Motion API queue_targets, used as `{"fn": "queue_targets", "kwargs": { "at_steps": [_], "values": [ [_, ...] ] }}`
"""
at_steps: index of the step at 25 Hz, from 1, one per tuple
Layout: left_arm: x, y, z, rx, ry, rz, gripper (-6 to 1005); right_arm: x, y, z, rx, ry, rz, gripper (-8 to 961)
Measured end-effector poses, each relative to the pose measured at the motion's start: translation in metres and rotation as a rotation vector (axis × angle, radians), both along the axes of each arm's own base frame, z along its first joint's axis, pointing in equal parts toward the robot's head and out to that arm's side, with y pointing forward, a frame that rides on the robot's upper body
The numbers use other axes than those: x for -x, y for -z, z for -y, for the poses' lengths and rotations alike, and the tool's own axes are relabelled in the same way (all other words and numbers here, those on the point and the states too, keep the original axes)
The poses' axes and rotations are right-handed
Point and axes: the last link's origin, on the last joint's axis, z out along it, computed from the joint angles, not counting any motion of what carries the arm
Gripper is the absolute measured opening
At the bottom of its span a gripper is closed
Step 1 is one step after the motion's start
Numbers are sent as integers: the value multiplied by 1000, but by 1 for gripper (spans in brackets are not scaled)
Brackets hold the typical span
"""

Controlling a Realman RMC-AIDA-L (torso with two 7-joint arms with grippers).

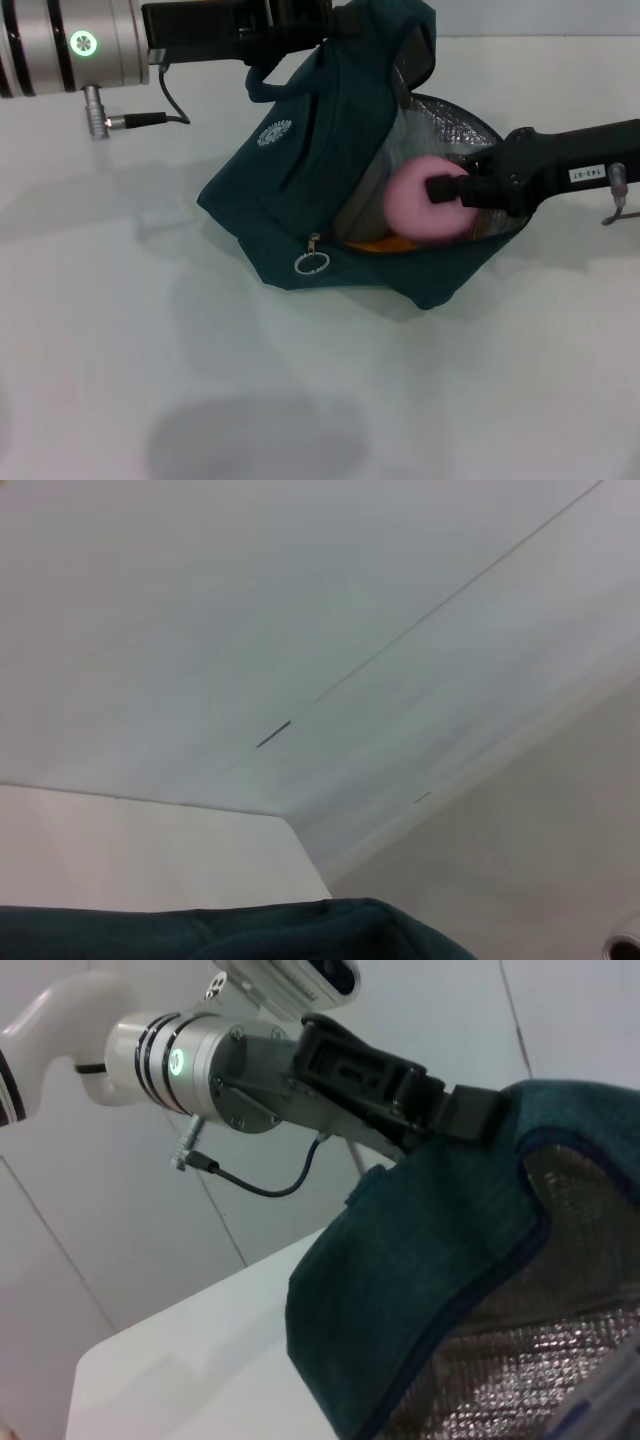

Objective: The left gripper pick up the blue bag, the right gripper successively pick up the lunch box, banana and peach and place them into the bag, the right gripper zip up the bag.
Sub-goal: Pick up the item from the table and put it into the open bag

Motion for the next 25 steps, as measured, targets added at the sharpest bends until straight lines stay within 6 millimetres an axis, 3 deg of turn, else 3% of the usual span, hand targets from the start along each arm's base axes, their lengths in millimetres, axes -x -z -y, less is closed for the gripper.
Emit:
{"fn": "queue_targets", "kwargs": {
  "at_steps": [4, 12, 20, 25],
  "values": [
    [-1, 0, -1, -1, 4, -1, 66, -4, 1, 0, -29, 13, -7, 89],
    [-1, -1, -2, -6, 5, -4, 66, -13, -15, 3, -60, 41, -61, 298],
    [0, -3, -3, -12, 2, -8, 66, -17, -23, 8, -41, 37, -87, 626],
    [3, -4, -2, -15, -3, -9, 66, -37, -63, 31, -175, -34, -214, 775]
  ]
}}
